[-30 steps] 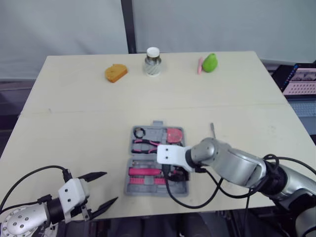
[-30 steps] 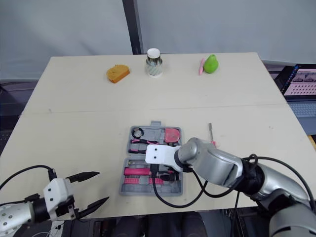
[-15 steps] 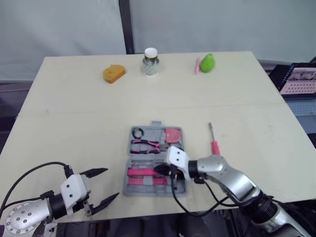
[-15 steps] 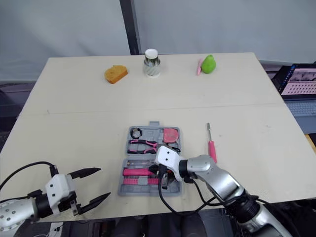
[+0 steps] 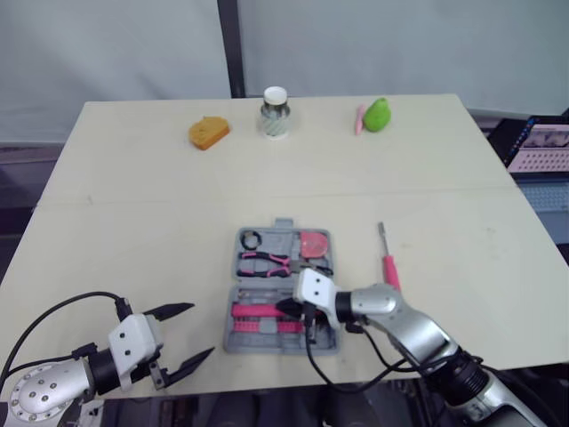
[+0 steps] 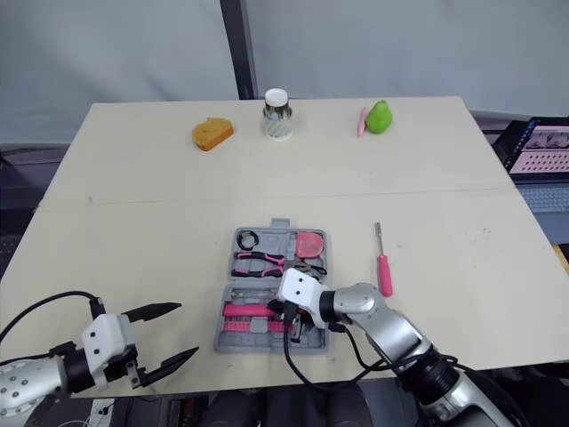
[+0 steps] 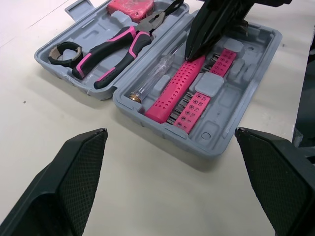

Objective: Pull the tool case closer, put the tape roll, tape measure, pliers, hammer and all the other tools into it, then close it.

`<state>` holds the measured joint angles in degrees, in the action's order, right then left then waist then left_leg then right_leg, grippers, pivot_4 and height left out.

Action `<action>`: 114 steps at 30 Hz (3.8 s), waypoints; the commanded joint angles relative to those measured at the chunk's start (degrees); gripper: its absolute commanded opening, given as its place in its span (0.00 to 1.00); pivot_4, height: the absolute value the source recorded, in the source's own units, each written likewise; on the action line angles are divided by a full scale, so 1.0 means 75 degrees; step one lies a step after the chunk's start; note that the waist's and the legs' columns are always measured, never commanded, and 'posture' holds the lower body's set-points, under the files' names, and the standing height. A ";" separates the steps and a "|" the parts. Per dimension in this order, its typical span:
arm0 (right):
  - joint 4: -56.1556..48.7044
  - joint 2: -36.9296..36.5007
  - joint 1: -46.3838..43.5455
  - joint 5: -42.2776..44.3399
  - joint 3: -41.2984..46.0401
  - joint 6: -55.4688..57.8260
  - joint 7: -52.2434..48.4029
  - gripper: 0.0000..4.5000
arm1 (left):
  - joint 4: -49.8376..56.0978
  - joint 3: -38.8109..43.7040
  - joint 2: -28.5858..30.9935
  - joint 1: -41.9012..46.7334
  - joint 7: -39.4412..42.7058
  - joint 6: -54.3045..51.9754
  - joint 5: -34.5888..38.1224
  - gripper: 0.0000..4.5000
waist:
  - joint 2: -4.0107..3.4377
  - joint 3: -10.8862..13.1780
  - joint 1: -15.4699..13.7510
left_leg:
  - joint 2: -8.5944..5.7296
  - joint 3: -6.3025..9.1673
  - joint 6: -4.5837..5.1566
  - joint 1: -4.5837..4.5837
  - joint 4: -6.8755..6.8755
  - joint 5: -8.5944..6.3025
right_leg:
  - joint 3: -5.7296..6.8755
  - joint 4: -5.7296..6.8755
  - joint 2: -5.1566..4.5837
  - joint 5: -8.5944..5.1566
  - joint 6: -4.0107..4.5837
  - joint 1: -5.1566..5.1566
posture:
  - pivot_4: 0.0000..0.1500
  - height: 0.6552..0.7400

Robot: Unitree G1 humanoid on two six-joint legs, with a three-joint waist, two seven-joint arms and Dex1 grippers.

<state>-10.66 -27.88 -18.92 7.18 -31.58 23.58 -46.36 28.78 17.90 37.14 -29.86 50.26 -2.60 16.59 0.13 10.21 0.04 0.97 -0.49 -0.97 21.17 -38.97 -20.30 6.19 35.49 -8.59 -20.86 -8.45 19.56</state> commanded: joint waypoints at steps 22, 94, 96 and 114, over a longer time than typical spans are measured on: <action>0.1638 -0.0112 0.0590 -0.1725 -0.0856 0.0218 0.0111 0.01 | 0.0023 0.0110 0.0251 0.0020 0.0088 0.0092 0.0041 1.00 | -0.0029 -0.0258 0.0002 | 0.0002 -0.0008 -0.0003 -0.0156 0.0106 -0.0007 | 0.0000 -0.0099 0.0005 -0.0002 0.0004 -0.0152 | 1.00 1.00; 0.0550 -0.0129 0.3018 0.1984 0.6906 0.0286 0.1905 1.00 | -0.1759 -0.0746 0.0429 0.3383 -0.0037 -0.1081 0.0521 1.00 | -0.0035 0.0025 -0.0169 | 0.0016 -0.0058 -0.0004 -0.0111 0.0093 -0.0012 | -0.0002 -0.0126 0.0002 0.0016 -0.0030 -0.0110 | 1.00 1.00; 0.0015 0.0404 0.3057 0.1949 0.6764 0.0420 0.2543 1.00 | -0.1417 -0.1504 0.0331 0.3824 0.0118 -0.0974 0.0306 1.00 | -0.0049 0.0027 -0.0170 | 0.0011 -0.0064 -0.0004 -0.0111 0.0098 -0.0011 | -0.0008 -0.0120 0.0002 0.0016 -0.0030 -0.0100 | 1.00 1.00; -0.0318 0.2244 0.3151 0.0261 0.5287 0.0415 0.5197 1.00 | -0.2087 -0.3825 -0.1176 0.6206 0.0371 -0.0266 -0.0337 1.00 | -0.0053 0.0029 -0.0113 | 0.0009 -0.0100 0.0000 -0.0078 0.0096 -0.0003 | -0.0022 -0.0052 0.0004 0.0011 -0.0021 -0.0009 | 1.00 1.00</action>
<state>-13.15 -11.57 3.73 10.04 8.69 26.99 -8.43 12.42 -10.68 28.64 16.21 53.20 -5.75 14.12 -0.27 10.43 -0.81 1.04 -1.24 -0.97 20.58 -38.25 -20.32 6.02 35.11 -8.56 -20.78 -8.61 19.49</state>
